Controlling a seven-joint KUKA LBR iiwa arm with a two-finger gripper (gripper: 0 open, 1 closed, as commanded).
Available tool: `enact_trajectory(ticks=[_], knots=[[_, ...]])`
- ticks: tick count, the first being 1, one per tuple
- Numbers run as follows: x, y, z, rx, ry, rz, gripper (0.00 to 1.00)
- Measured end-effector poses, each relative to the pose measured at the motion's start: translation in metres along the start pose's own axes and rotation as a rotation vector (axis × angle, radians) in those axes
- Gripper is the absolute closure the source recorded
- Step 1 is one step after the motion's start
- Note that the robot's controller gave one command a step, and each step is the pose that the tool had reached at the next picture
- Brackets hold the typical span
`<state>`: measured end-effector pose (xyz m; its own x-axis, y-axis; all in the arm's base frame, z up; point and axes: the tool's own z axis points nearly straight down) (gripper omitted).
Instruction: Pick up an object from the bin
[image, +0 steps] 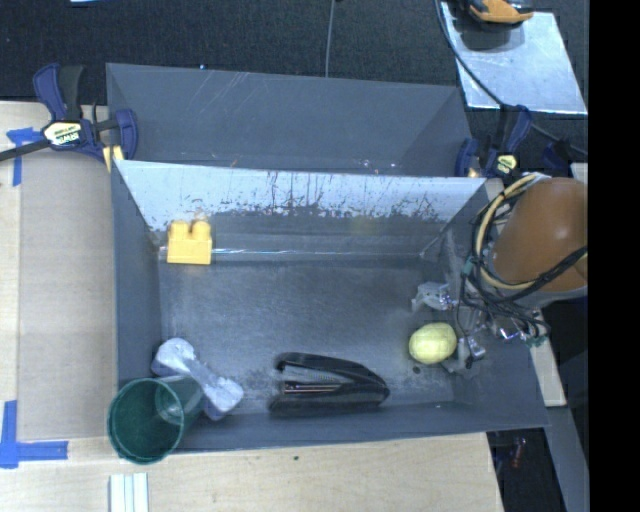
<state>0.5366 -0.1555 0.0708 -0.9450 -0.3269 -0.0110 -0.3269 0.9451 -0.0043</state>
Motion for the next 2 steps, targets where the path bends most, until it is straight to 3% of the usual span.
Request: enact_trajectory(ticks=[1, 2], knots=[[-0.0017, 0.0004, 0.0005, 0.003, 0.0, -0.097, 1.0], [-0.0016, 0.0002, 0.0005, 0.004, 0.0, -0.097, 1.0]])
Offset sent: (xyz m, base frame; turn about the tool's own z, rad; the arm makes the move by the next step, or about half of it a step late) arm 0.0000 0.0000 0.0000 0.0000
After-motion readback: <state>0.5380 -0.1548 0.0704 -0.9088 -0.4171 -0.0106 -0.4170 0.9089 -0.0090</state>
